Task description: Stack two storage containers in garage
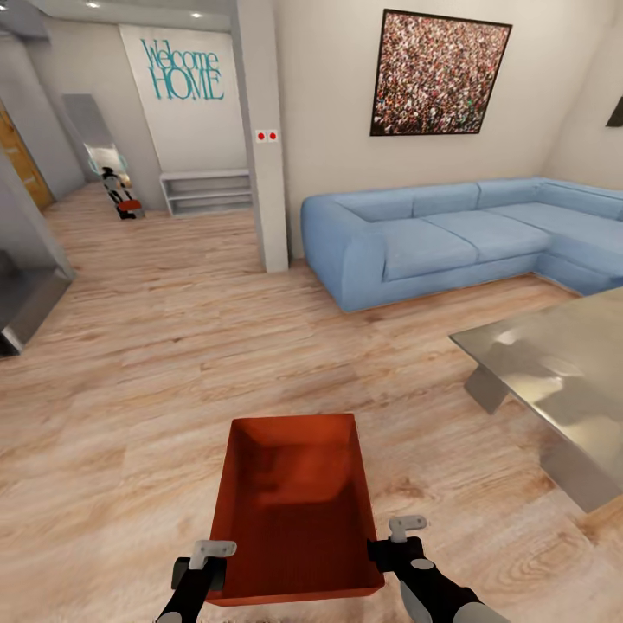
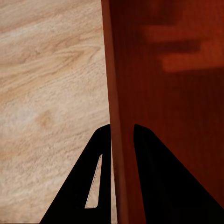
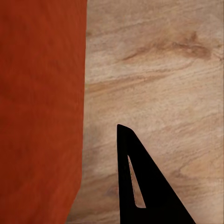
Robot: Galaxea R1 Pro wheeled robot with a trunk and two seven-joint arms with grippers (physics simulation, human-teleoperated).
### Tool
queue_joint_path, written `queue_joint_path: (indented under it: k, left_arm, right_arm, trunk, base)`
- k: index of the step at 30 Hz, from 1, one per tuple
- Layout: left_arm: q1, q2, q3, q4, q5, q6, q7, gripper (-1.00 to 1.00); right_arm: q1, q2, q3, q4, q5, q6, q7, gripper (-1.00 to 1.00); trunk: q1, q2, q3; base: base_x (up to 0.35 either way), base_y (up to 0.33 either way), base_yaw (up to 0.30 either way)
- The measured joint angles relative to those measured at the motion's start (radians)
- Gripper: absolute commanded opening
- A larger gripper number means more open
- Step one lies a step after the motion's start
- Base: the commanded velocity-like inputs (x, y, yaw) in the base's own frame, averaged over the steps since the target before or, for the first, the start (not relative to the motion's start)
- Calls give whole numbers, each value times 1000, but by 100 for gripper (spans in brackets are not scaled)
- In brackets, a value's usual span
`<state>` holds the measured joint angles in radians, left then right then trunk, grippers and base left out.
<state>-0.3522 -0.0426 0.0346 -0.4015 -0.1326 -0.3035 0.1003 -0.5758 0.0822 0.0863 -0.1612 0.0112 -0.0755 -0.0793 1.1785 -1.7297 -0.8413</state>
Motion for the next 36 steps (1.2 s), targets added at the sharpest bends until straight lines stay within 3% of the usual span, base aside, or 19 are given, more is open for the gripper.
queue_joint_path:
  k: [13, 31, 36]
  left_arm:
    - [0, 0, 0, 0, 0, 0, -1, -100]
    - [0, 0, 0, 0, 0, 0, 0, -100]
    - [0, 0, 0, 0, 1, 0, 0, -100]
  right_arm:
    - [0, 0, 0, 0, 0, 0, 0, -100]
    - [0, 0, 0, 0, 0, 0, 0, -100]
    - [0, 0, 0, 0, 0, 0, 0, -100]
  trunk:
    - [0, 0, 0]
    - [-1, 0, 0]
    - [-1, 0, 0]
  base:
    - [26, 0, 224]
    - [326, 0, 8]
    - [347, 0, 174]
